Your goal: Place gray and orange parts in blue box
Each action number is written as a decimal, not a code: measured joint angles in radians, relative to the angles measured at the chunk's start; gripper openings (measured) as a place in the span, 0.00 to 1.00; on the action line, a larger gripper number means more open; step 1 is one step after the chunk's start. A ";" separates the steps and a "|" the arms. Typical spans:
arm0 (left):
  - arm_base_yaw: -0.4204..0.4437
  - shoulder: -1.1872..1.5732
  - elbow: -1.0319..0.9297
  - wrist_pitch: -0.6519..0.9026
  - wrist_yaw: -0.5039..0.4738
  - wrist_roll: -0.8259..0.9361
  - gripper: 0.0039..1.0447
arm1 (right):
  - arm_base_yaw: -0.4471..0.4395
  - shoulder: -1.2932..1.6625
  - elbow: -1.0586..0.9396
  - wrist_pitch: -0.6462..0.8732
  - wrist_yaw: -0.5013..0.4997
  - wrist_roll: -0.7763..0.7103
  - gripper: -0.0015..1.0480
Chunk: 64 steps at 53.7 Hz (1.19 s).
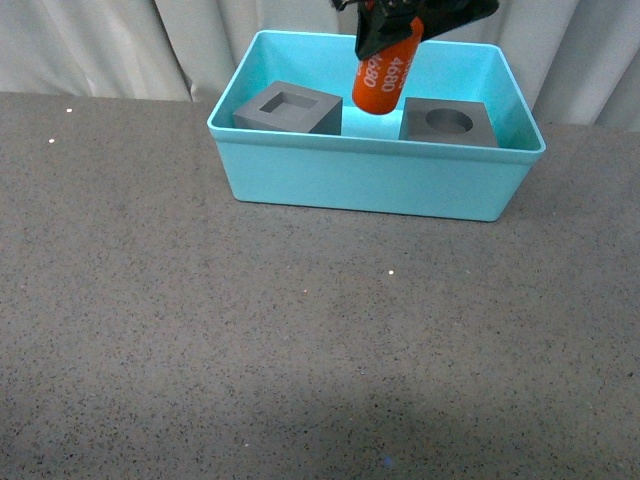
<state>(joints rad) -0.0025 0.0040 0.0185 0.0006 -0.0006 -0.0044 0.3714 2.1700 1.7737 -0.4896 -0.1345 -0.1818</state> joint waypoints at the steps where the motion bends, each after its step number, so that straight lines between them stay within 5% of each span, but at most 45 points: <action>1: 0.000 0.000 0.000 0.000 0.000 0.000 0.94 | 0.000 0.019 0.020 -0.006 -0.001 0.002 0.43; 18: 0.000 0.000 0.000 0.000 0.000 0.000 0.94 | 0.005 0.213 0.227 -0.084 -0.002 0.035 0.43; 52: 0.000 0.000 0.000 0.000 0.000 0.000 0.94 | 0.005 0.333 0.293 -0.133 0.053 0.060 0.43; 64: 0.000 0.000 0.000 0.000 0.000 0.000 0.94 | 0.002 0.314 0.267 -0.069 0.051 0.115 0.84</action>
<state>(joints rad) -0.0025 0.0040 0.0185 0.0006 -0.0006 -0.0044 0.3737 2.4844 2.0411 -0.5591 -0.0830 -0.0666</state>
